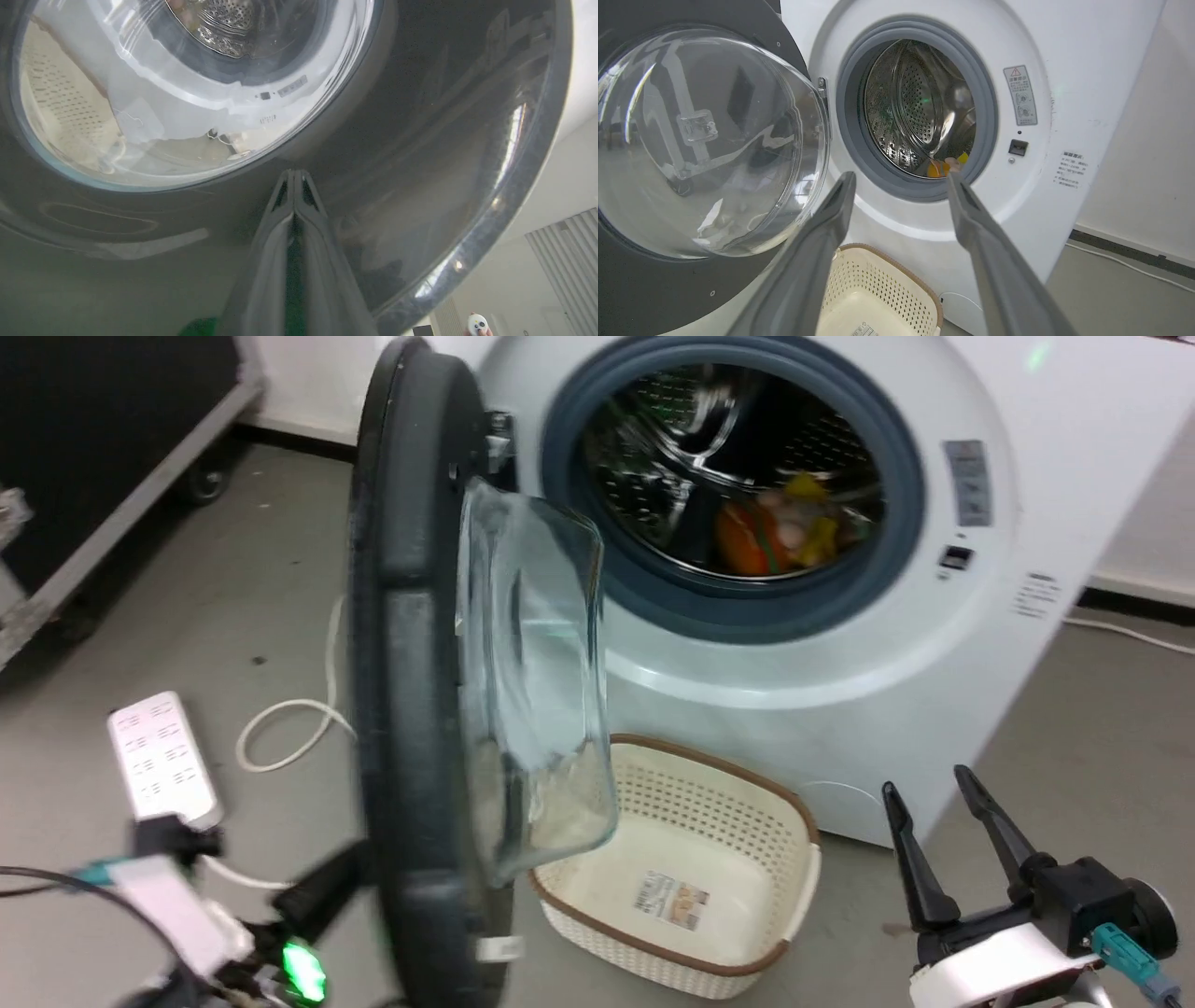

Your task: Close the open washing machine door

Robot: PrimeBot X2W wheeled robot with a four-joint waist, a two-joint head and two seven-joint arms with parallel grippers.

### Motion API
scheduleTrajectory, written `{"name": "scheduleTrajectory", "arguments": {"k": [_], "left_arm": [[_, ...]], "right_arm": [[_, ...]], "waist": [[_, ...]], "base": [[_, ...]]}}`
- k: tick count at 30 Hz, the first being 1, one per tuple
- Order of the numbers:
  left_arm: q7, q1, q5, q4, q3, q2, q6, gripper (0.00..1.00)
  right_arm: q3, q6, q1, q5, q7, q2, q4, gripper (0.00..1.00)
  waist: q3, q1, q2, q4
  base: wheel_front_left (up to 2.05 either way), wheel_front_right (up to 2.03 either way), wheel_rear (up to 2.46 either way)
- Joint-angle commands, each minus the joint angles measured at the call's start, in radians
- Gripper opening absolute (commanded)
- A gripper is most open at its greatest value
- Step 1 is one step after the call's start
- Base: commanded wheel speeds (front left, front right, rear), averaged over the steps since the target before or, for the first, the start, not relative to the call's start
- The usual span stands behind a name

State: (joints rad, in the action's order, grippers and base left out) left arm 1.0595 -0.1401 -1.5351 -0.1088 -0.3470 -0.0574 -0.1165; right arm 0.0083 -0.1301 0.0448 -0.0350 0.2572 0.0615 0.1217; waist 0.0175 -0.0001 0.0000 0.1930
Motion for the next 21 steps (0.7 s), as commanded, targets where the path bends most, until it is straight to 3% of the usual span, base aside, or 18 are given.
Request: {"name": "scheduleTrajectory", "arguments": {"k": [1,5,11,21], "left_arm": [[-0.006,0.017,-0.019,0.002,0.032,0.006,-0.001,0.0],[-0.09,0.065,-0.109,0.017,0.179,0.007,-0.005,0.0],[-0.195,0.065,-0.158,0.009,0.356,0.007,-0.011,0.0],[-0.443,-0.101,-0.184,-0.034,0.504,0.007,-0.014,0.0]], "right_arm": [[-0.005,-0.001,-0.01,0.004,0.005,0.0,-0.004,1.0],[-0.018,-0.001,-0.004,0.007,0.005,0.007,-0.008,1.0],[-0.022,-0.001,0.019,0.006,0.005,0.022,-0.017,1.0],[-0.023,-0.001,0.067,-0.01,0.005,0.023,-0.022,1.0]], "waist": [[-0.007,0.0001,0.0,-0.028],[-0.028,0.0001,0.0,-0.092],[-0.086,0.0001,0.0,-0.203],[-0.192,0.0001,0.0,-0.414]], "base": [[0.0,0.0,0.0],[0.0,0.0,0.0],[0.0,0.0,0.0],[0.0,0.0,0.0]]}}
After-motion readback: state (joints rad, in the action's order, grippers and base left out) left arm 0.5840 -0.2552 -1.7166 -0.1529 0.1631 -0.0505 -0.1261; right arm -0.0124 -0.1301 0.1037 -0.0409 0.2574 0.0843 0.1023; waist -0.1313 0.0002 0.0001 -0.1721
